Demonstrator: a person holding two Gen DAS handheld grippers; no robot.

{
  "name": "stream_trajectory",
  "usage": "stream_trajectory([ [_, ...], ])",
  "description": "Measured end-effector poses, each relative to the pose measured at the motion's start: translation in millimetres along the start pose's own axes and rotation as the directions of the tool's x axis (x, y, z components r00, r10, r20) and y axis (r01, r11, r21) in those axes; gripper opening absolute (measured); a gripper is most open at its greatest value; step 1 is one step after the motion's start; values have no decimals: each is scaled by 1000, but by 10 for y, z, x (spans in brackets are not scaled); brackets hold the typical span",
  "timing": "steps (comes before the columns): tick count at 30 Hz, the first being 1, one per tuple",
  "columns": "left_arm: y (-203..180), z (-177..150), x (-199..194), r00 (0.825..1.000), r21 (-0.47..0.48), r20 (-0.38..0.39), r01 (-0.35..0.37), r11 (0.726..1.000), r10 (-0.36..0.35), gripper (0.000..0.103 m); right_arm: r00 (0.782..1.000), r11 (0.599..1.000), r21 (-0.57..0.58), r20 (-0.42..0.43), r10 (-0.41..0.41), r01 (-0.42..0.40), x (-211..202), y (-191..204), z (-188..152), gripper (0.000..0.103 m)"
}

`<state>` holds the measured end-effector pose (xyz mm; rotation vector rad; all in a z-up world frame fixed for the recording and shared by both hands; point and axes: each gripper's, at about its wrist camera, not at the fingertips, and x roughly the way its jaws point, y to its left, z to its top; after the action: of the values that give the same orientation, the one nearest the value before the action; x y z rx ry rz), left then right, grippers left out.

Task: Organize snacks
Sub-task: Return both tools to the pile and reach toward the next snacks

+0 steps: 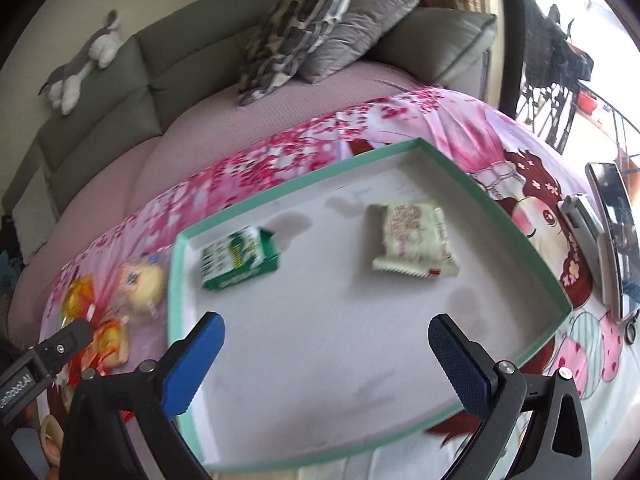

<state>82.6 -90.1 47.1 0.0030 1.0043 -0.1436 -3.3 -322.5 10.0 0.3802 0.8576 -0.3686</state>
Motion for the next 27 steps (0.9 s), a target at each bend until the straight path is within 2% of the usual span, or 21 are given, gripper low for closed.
stream_trajectory([
  [5, 293, -133, -117, 999, -20, 14, -49, 999, 49, 94, 998, 997, -38, 12, 68, -67, -119, 210, -129, 103],
  [15, 1039, -346, -258, 995, -158, -11, -103, 982, 103, 94, 983, 979, -89, 14, 184, -182, -199, 633, -308, 103],
  [19, 1270, -392, -215, 996, -225, -41, -87, 970, 79, 94, 982, 974, -131, 4, 189, -186, -175, 825, -371, 103],
  [27, 1568, -482, -83, 992, -323, -113, -94, 942, 60, 94, 970, 943, -230, -85, 228, -241, -21, 1256, -575, 103],
])
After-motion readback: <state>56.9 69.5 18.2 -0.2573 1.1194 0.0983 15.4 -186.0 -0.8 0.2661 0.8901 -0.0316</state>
